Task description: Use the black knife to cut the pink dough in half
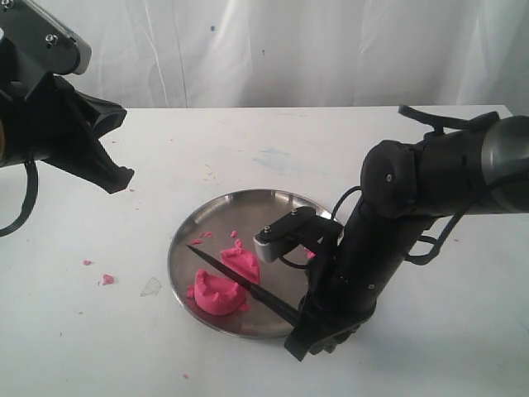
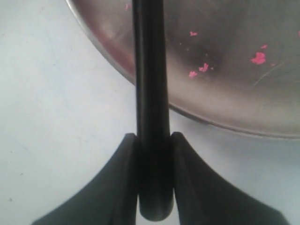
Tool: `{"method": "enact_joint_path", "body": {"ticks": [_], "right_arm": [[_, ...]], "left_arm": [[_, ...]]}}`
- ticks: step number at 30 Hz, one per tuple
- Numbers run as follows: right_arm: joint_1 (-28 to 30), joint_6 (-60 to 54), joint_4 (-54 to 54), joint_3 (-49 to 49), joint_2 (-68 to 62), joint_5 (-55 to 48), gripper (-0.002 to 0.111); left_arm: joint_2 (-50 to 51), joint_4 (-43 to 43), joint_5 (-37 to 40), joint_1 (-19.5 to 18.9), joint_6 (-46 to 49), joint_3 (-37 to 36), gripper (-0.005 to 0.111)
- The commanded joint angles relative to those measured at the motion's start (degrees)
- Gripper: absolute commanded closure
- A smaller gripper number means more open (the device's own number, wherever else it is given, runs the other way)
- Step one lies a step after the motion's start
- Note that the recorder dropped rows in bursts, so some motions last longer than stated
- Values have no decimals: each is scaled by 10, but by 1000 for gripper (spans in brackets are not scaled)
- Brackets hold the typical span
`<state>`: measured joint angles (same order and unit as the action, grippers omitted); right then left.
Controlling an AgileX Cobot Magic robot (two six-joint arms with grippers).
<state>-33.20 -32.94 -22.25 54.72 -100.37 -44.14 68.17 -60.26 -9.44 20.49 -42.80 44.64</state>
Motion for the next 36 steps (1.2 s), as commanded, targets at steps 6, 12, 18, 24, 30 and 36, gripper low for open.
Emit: {"method": "enact_joint_path", "body": {"ticks": [6,12,18,24,30,36], "right_arm": [[1,35,20,-1,-1,5,108],[1,64,42,-1,-1,4,108],[1,112,59,-1,-1,1,108],[1,199,124,-1,-1,13,108],[1,132,84,0,-1,3,108],[1,2,-22,0,-1,-30,108]], "left_arm": [[-5,-3,4,2,-5,1,107],[-5,-2,4,2,-9,1,107],[-5,-2,4,2,-11,1,107],[-5,-2,4,2,-11,1,107],[-5,-2,4,2,-11,1,107],[-5,-2,4,2,-11,1,107]]}}
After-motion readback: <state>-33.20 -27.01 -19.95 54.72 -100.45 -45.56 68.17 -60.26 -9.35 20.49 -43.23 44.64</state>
